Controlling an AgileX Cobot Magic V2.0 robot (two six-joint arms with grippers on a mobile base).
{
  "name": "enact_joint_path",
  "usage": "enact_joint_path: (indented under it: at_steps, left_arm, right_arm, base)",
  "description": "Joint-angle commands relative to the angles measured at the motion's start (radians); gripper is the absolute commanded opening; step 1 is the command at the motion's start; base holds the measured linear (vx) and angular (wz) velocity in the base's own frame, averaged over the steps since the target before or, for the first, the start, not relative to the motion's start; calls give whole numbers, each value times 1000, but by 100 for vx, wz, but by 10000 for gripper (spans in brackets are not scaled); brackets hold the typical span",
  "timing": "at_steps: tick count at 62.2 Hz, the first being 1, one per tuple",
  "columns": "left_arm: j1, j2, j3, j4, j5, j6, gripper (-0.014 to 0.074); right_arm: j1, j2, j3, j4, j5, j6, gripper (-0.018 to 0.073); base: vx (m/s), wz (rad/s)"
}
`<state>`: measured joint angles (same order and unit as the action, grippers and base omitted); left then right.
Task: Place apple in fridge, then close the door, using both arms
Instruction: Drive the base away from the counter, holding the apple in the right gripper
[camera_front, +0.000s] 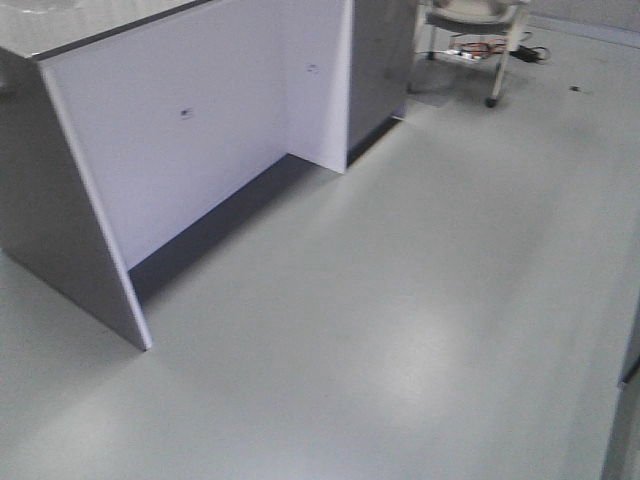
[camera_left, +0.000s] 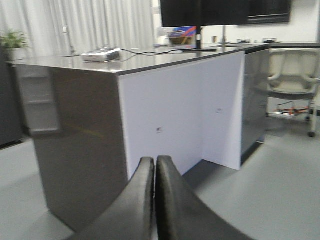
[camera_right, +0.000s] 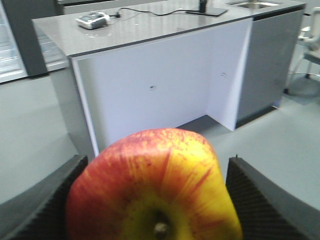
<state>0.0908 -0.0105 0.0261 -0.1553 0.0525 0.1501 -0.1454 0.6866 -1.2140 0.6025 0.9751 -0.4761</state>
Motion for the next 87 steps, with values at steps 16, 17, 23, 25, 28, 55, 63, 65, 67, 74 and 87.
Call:
enact_joint_path:
  at_steps: [16, 17, 23, 25, 28, 55, 63, 65, 67, 74, 87]
  left_arm:
    - [-2, -16, 21, -4, -68, -9, -6]
    - [-2, -16, 21, -4, -68, -9, -6]
    - [-2, -16, 21, -4, -68, -9, -6]
    - [-2, -16, 21, -4, -68, -9, -6]
    - [-2, -16, 21, -4, -68, -9, -6]
    - [-2, -16, 21, -4, -68, -9, -6]
    - [-2, -16, 21, -4, -68, -9, -6]
    - [-2, -16, 21, -4, -68, -9, -6]
    - [-2, -16, 21, -4, -68, -9, -6]
    - [-2, -16, 21, -4, -68, -9, -6]
    - [-2, -16, 21, -4, -68, -9, -6]
  right_arm:
    - [-3, 10, -25, 34, -72, -9, -6]
    - [-3, 10, -25, 34, -72, -9, -6]
    - [-3, 10, -25, 34, -72, -9, -6]
    - [-3, 10, -25, 34, -72, -9, -6]
    - [-3, 10, -25, 34, -72, -9, -6]
    - [-3, 10, -25, 34, -72, -9, -6]
    - [-3, 10, -25, 34, -72, -9, -6]
    - [-3, 10, -25, 34, -72, -9, -6]
    - [-3, 10, -25, 34, -72, -9, -6]
    - [-3, 10, -25, 34, -72, -9, -6]
    - [-3, 10, -25, 34, -72, -9, -6]
  base:
    - [-3, 41]
    - [-2, 35]
    - [-1, 34]
    - [0, 34]
    - [0, 35]
    - [2, 41]
    - [3, 46]
    - [4, 44]
    - [5, 42]
    - [5, 38]
    - [7, 30]
